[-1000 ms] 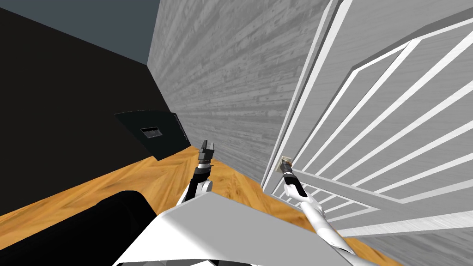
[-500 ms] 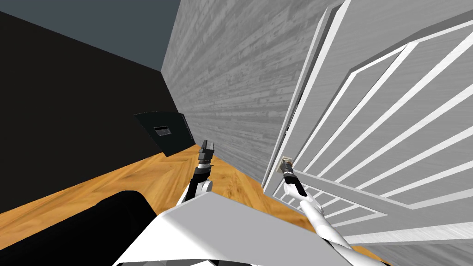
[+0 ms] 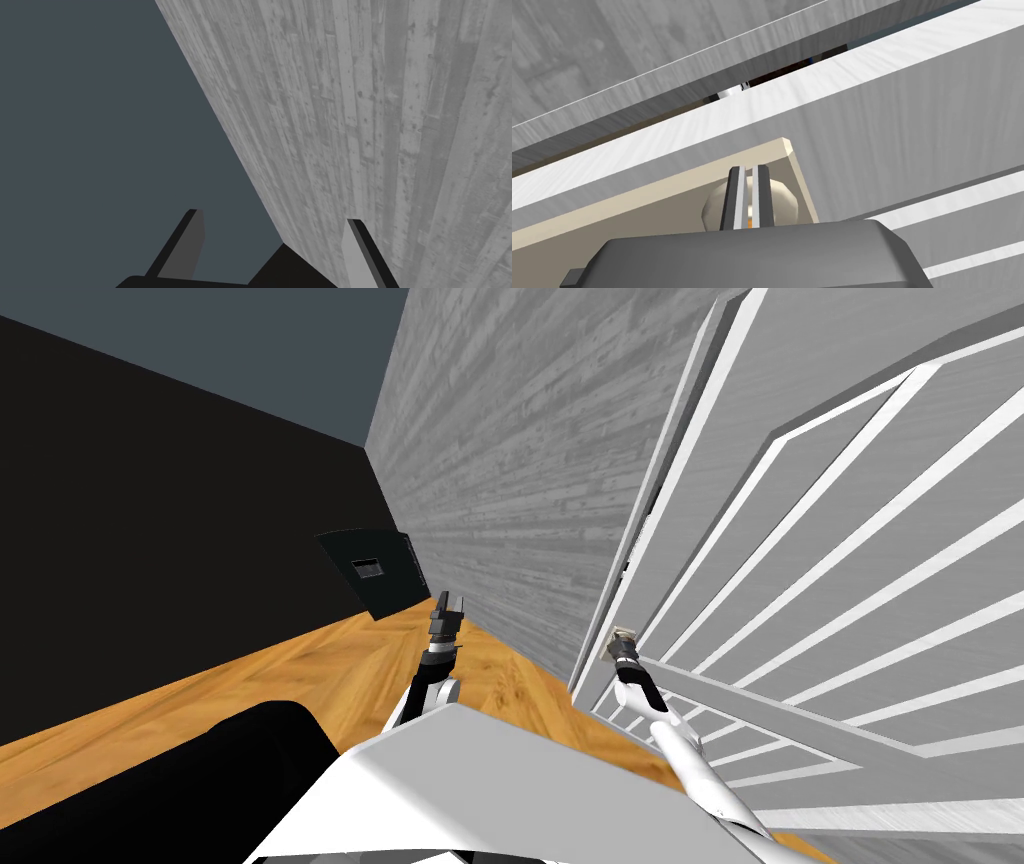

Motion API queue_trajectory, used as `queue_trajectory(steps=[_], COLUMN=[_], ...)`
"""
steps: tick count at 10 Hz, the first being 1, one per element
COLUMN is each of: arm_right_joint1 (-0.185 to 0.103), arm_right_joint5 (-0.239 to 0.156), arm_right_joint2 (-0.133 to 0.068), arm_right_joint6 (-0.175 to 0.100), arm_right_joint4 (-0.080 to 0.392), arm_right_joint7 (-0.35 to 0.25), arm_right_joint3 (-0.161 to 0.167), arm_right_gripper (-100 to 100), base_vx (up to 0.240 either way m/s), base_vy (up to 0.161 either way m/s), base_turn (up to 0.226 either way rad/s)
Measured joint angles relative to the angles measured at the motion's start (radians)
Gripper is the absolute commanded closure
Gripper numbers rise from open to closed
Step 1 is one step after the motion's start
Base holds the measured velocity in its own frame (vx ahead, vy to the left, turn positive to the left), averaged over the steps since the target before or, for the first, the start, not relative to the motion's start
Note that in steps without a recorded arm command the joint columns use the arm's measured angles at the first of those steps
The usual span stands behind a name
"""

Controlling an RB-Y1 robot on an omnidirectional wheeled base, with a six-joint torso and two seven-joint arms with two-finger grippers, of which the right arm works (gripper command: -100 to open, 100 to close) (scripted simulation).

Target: Pull the door open

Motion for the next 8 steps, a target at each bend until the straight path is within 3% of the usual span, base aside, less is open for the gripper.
queue_trajectory(steps=[2, 5, 8], arm_right_joint1=[0.0, 0.004, 0.009], arm_right_joint5=[-0.027, -0.079, -0.131], arm_right_joint2=[0.023, 0.03, 0.05], arm_right_joint6=[0.007, 0.007, 0.012], arm_right_joint4=[-0.009, -0.028, -0.052], arm_right_joint7=[-0.042, -0.117, -0.192], arm_right_joint3=[0.013, 0.009, 0.013], arm_right_gripper=[-100, -100, -100], base_vx=[-0.091, -0.091, -0.076], base_vy=[-0.025, -0.049, -0.037], base_turn=[0.05, 0.013, 0.032])
